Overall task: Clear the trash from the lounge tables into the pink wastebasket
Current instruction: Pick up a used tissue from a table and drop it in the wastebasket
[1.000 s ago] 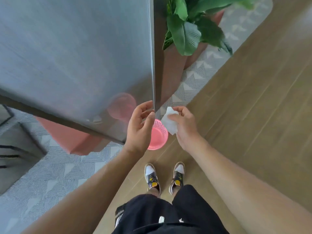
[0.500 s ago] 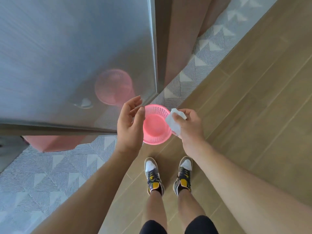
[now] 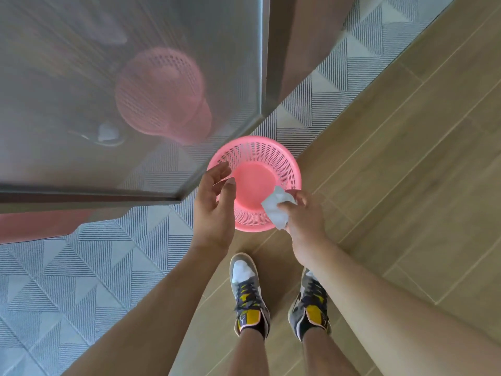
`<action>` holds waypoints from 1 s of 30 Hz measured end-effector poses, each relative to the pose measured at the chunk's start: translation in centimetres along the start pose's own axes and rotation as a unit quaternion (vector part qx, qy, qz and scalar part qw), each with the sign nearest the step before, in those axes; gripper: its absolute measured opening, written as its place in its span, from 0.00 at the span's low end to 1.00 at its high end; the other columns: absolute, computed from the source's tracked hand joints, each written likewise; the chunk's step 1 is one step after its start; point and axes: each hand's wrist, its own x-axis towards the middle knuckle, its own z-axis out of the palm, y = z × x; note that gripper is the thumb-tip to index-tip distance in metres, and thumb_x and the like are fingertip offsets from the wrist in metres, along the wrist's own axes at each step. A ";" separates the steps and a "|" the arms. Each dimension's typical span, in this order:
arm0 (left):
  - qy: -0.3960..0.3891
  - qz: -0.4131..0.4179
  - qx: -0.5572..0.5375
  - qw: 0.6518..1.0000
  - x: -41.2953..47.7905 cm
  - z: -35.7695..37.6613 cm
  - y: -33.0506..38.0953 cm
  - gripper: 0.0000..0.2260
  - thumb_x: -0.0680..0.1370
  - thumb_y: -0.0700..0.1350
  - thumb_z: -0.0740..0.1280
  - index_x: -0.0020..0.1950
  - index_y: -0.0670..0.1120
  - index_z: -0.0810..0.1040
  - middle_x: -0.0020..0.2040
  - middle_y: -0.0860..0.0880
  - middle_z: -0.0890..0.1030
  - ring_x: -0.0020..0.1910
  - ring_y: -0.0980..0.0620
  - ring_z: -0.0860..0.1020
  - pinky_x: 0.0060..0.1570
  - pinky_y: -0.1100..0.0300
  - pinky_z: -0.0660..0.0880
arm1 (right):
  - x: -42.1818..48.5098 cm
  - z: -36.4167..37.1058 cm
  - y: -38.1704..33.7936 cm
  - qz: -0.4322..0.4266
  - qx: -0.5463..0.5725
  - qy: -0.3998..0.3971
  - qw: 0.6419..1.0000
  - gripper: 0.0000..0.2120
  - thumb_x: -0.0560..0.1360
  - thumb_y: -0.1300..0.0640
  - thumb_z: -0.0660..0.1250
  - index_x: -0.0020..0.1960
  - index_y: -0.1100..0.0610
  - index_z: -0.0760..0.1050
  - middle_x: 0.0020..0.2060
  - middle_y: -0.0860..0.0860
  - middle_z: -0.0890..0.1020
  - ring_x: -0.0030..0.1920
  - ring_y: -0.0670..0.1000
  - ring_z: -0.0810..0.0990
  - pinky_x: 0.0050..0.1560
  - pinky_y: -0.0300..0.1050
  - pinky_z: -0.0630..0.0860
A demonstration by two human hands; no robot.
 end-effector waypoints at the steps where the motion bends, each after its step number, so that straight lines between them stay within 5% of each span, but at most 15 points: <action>1: 0.000 -0.002 0.003 1.000 0.4 0.2 -1.1 0.17 0.78 0.50 0.63 0.67 0.50 0.78 0.64 0.50 0.82 0.65 0.47 0.80 0.68 0.40 0.77 | 0.9 0.3 0.9 0.003 0.001 -0.001 1.000 0.14 0.78 0.66 0.69 0.61 0.53 0.80 0.59 0.52 0.82 0.61 0.54 0.80 0.62 0.54 0.78; 7: -0.003 -0.011 0.008 1.000 1.6 0.2 -4.6 0.11 0.79 0.50 0.63 0.59 0.60 0.78 0.59 0.57 0.83 0.62 0.51 0.82 0.64 0.44 0.80 | 4.7 2.3 2.8 0.017 0.001 -0.011 1.000 0.12 0.79 0.63 0.69 0.60 0.50 0.78 0.56 0.47 0.79 0.59 0.52 0.79 0.55 0.49 0.78; 13: -0.011 -0.011 0.012 1.000 1.5 -0.7 -4.0 0.13 0.80 0.51 0.62 0.63 0.56 0.78 0.59 0.57 0.83 0.59 0.57 0.82 0.60 0.57 0.79 | 4.5 3.2 0.4 0.058 0.080 -0.036 0.995 0.11 0.82 0.57 0.70 0.63 0.50 0.77 0.64 0.53 0.79 0.64 0.55 0.81 0.60 0.53 0.84; 18: -0.013 -0.006 0.012 1.000 1.9 -0.6 -0.8 0.13 0.79 0.52 0.62 0.62 0.56 0.78 0.59 0.54 0.83 0.61 0.54 0.82 0.63 0.51 0.80 | 2.5 1.9 -2.4 0.018 0.073 -0.028 0.997 0.06 0.84 0.56 0.68 0.56 0.45 0.78 0.68 0.53 0.78 0.67 0.54 0.79 0.65 0.57 0.81; 24: -0.010 0.025 0.010 1.000 1.8 0.1 5.2 0.14 0.80 0.51 0.61 0.64 0.53 0.77 0.54 0.59 0.82 0.59 0.52 0.81 0.62 0.48 0.79 | -0.9 -1.2 -7.0 -0.066 0.077 -0.020 0.995 0.12 0.84 0.55 0.67 0.67 0.46 0.72 0.67 0.51 0.78 0.67 0.54 0.80 0.66 0.56 0.80; 30: -0.035 0.079 -0.003 0.996 -0.7 1.0 12.4 0.14 0.81 0.50 0.60 0.66 0.51 0.75 0.60 0.54 0.81 0.64 0.48 0.80 0.60 0.52 0.80 | -6.5 -3.6 -12.7 -0.165 0.042 -0.026 0.985 0.12 0.86 0.53 0.64 0.68 0.45 0.74 0.64 0.43 0.77 0.68 0.51 0.78 0.72 0.59 0.76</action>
